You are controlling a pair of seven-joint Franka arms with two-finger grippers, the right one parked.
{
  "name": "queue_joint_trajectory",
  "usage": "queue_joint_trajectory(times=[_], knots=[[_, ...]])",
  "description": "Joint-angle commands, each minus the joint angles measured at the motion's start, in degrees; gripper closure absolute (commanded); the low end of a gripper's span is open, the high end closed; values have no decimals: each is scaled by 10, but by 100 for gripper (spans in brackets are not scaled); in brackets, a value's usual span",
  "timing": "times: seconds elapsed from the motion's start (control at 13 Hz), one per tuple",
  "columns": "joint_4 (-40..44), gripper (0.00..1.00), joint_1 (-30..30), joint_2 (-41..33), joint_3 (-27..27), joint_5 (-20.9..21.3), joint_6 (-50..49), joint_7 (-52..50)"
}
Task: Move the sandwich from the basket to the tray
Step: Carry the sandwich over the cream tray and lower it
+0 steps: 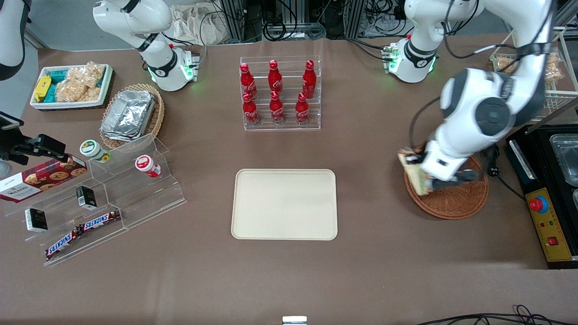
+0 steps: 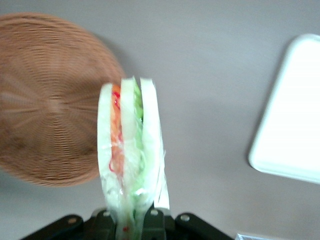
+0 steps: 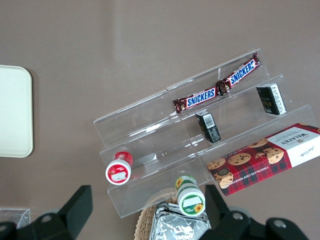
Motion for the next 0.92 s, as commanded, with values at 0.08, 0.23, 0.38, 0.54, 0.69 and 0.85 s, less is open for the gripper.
queue_joint_trajectory(times=[0.08, 0.23, 0.38, 0.54, 0.69, 0.85], knots=[[16, 100, -14, 79, -89, -12, 104, -1], [26, 100, -64, 130, -92, -4, 198, -20], [70, 100, -91, 194, -89, 9, 239, -42], [104, 90, -95, 239, -89, 59, 241, -63], [128, 70, -95, 281, -89, 118, 242, -77], [145, 30, -95, 301, -89, 143, 247, -93]])
